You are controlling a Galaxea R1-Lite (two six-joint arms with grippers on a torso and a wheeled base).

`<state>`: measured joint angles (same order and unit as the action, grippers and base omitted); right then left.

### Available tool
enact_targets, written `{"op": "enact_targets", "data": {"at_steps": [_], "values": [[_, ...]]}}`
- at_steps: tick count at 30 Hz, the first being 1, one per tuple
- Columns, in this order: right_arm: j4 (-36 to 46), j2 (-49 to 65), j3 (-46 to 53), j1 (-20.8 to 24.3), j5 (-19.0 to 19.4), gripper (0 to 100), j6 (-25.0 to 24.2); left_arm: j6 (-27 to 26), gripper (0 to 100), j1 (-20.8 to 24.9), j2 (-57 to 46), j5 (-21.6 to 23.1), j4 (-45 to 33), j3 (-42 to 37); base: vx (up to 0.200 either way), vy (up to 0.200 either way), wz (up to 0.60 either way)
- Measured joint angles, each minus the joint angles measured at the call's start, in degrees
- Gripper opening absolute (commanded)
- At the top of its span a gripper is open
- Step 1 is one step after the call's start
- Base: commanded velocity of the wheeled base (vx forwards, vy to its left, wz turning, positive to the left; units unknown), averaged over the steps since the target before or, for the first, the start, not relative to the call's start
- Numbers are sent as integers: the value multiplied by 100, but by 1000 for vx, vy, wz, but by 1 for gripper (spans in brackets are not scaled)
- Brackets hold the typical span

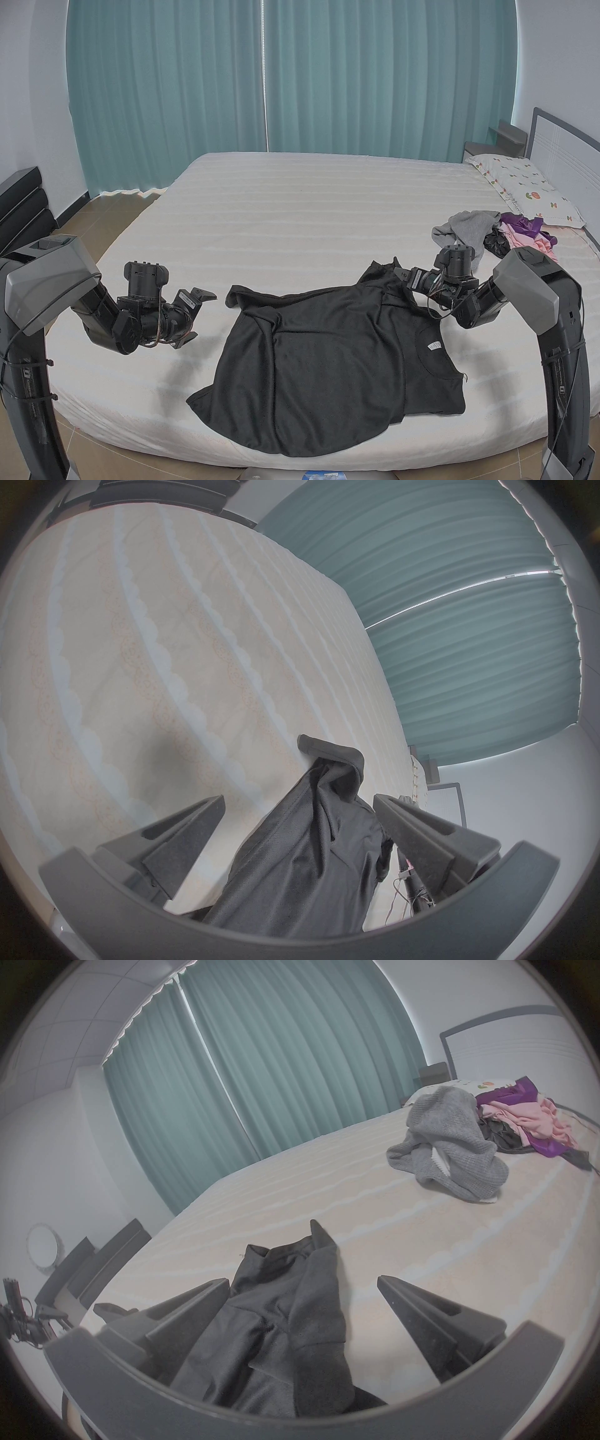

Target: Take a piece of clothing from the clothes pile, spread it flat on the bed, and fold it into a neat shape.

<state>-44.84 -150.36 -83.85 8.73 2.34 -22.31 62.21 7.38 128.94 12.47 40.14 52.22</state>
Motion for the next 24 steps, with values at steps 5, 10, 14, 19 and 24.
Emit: {"op": "enact_targets", "data": {"at_steps": [5, 10, 14, 19, 24], "values": [[4, -99, -28, 24, 0, 100, 189, 6, 100, 1, 0, 0, 0, 6, 0, 0, 0], [11, -204, -50, 56, -5, 0, 283, 6, 100, 0, 0, 0, 0, 6, 0, 0, 0], [-18, -301, -110, 69, -32, 0, 435, 17, 100, 0, 0, 0, 0, 12, 0, 0, 0], [55, -380, -207, 24, -79, 0, 466, 26, 100, 1, 0, 0, 0, 22, 0, 0, 0], [17, -397, -276, -138, -104, 0, 502, 2, 100, 1, 6, 0, 0, 28, 0, 0, 0]]}}
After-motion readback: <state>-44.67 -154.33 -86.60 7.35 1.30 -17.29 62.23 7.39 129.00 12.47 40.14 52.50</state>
